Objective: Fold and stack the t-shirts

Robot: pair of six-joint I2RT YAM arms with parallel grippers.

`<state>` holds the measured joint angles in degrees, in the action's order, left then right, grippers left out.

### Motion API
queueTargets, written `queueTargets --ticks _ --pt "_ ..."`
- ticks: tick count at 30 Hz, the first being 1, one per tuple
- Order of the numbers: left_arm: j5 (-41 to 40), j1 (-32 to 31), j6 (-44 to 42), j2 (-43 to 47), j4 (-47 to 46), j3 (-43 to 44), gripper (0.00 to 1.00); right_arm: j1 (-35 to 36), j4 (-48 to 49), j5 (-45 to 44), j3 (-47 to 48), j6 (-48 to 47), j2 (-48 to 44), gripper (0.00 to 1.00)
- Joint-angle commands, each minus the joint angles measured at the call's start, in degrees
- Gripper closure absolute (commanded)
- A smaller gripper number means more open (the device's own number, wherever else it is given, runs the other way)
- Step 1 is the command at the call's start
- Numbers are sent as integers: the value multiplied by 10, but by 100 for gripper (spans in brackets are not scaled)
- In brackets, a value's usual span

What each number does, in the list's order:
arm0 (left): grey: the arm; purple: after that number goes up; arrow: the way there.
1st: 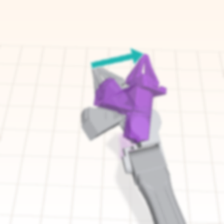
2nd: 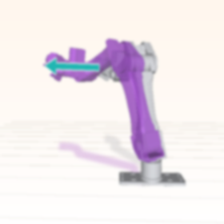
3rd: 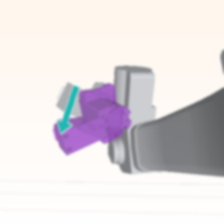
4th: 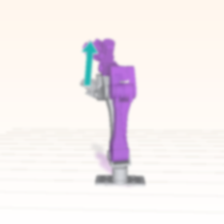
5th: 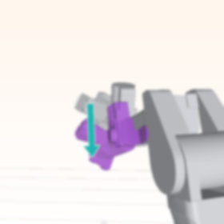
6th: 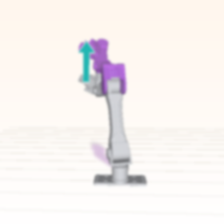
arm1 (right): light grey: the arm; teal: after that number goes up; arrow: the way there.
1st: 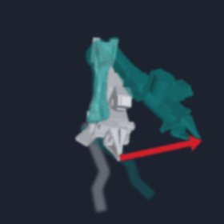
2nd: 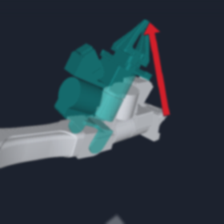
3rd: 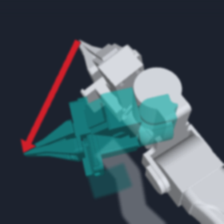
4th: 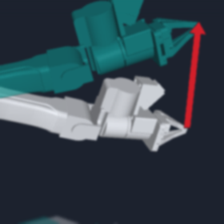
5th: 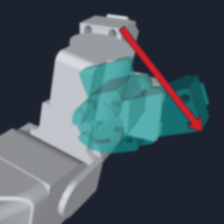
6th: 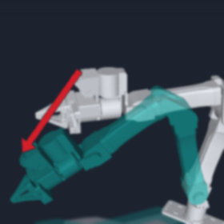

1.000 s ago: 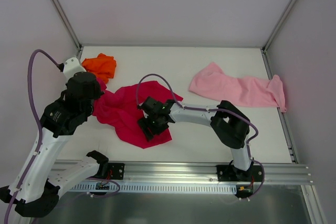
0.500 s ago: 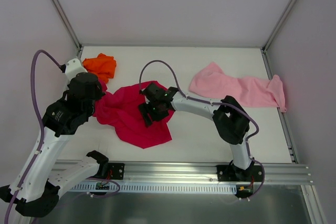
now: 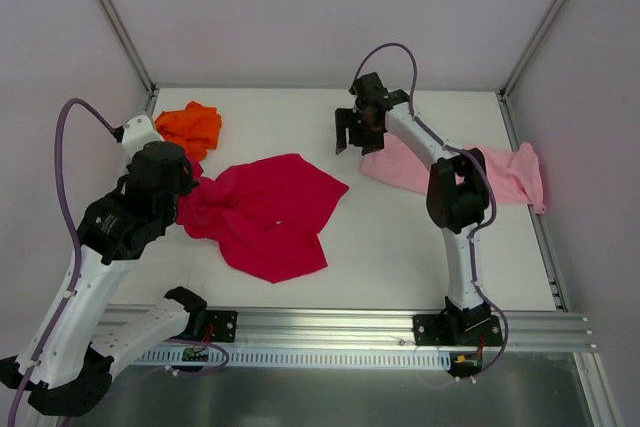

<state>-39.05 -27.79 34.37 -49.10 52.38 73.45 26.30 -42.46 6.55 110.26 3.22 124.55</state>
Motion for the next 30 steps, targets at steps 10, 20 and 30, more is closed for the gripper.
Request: queueTargets --ticks 10,20,30 --pt "-26 -4 22 16 17 10 100 -57 -123 57 67 -27 71 1" --pt "-25 -4 16 -3 24 27 100 -155 -132 -62 35 -38 75 0" --pt "-34 -4 11 -18 33 56 100 -191 -165 -398 70 -60 61 0"
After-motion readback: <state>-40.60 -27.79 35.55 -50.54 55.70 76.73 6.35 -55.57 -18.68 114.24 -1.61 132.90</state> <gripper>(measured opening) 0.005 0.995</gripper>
